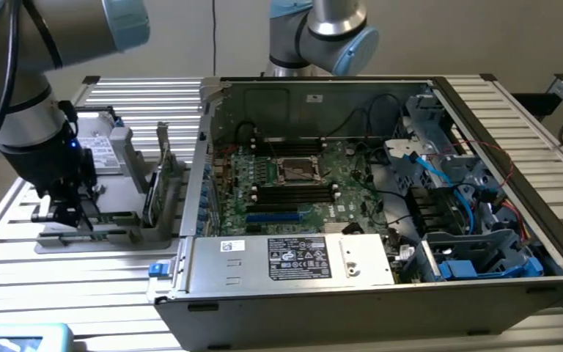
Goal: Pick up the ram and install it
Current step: 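Pick up the ram and move it above insertion slot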
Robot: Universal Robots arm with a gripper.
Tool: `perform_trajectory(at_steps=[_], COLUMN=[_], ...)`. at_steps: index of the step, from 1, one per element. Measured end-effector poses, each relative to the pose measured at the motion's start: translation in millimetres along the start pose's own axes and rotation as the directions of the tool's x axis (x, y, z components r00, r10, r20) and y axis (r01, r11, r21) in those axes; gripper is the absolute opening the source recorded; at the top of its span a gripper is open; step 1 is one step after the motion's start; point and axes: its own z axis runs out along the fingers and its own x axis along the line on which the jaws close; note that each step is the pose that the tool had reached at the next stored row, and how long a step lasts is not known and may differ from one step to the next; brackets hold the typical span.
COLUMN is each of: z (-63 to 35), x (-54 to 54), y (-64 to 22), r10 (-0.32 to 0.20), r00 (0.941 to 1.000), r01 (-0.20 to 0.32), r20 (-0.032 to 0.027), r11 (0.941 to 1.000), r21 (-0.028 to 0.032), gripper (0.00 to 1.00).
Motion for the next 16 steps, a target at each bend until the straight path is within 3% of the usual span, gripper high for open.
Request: perform_trajectory(at_steps=[16], z=[25.4], x=[1.1], y=[-0.7], r10=[0.000], r00=[1.0000], r01=[0.000], r20=[0.0028], r11=[1.0000], r21=[-0.0001], gripper=[0.38])
